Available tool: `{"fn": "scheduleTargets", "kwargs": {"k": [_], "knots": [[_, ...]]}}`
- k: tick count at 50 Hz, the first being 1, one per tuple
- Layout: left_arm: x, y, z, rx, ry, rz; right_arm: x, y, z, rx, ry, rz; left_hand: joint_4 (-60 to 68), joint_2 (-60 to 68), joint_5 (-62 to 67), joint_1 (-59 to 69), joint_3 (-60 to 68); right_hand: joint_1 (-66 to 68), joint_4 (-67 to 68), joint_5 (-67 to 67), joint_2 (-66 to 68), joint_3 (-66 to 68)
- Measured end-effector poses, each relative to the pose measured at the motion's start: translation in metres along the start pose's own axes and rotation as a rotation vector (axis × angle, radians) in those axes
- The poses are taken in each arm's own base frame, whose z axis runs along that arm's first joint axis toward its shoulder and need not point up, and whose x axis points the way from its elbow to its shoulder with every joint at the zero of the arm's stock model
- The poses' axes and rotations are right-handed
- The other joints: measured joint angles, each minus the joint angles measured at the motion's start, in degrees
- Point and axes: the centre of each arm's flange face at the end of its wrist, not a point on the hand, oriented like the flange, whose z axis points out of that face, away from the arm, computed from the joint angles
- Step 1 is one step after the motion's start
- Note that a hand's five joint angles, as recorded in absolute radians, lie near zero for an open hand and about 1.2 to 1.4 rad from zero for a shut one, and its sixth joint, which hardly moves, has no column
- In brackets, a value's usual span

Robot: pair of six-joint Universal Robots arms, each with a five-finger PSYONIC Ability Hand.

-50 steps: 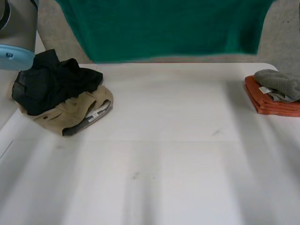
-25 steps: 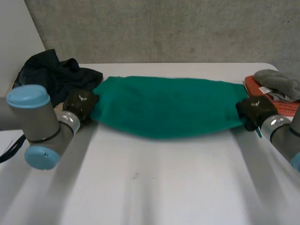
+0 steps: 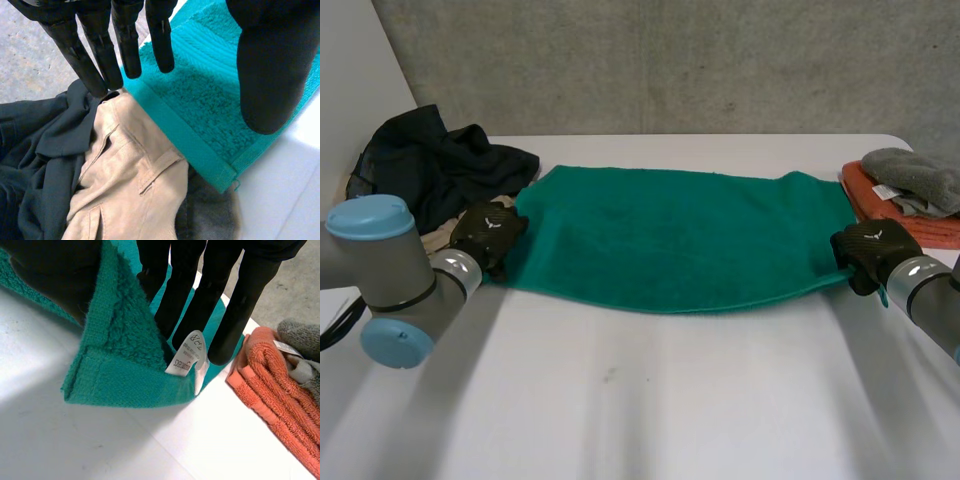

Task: Fold the laundry.

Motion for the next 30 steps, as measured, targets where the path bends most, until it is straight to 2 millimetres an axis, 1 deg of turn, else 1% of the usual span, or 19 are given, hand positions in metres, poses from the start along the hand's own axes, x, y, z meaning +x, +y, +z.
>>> {"fn": "scheduleTargets", "kwargs": {"k": [2,8,17,23,26,30], "knots": [[-0.001,-0.002,-0.002,-0.004,0.01,-0.003,-0.001,0.002,0.0,-0.005,-0.002,0.002,-3.25,-2.79,-3.03,-2.81,-2.95,0.0,0.0,0.0,0.0,0.0],[-0.003,-0.003,-0.007,-0.034,0.056,-0.015,-0.002,0.006,0.001,-0.014,-0.005,0.008,-4.17,-4.18,-4.3,-3.47,-4.26,0.0,0.0,0.0,0.0,0.0],[0.006,0.0,-0.002,-0.065,0.126,-0.022,-0.003,0.007,0.0,-0.016,-0.008,0.012,-3.85,-3.78,-2.92,-3.13,-3.84,0.0,0.0,0.0,0.0,0.0],[0.006,0.001,0.007,-0.058,0.114,-0.006,-0.003,0.007,-0.001,-0.019,-0.008,0.013,3.42,2.8,3.81,3.11,2.73,0.0,0.0,0.0,0.0,0.0],[0.004,0.0,0.012,-0.05,0.106,0.001,-0.003,0.008,-0.001,-0.02,-0.008,0.013,4.7,4.06,5.03,4.28,3.93,0.0,0.0,0.0,0.0,0.0],[0.003,-0.003,0.017,-0.037,0.1,0.009,-0.003,0.009,-0.001,-0.022,-0.008,0.013,9.3,8.68,9.26,9.18,8.56,0.0,0.0,0.0,0.0,0.0]]}}
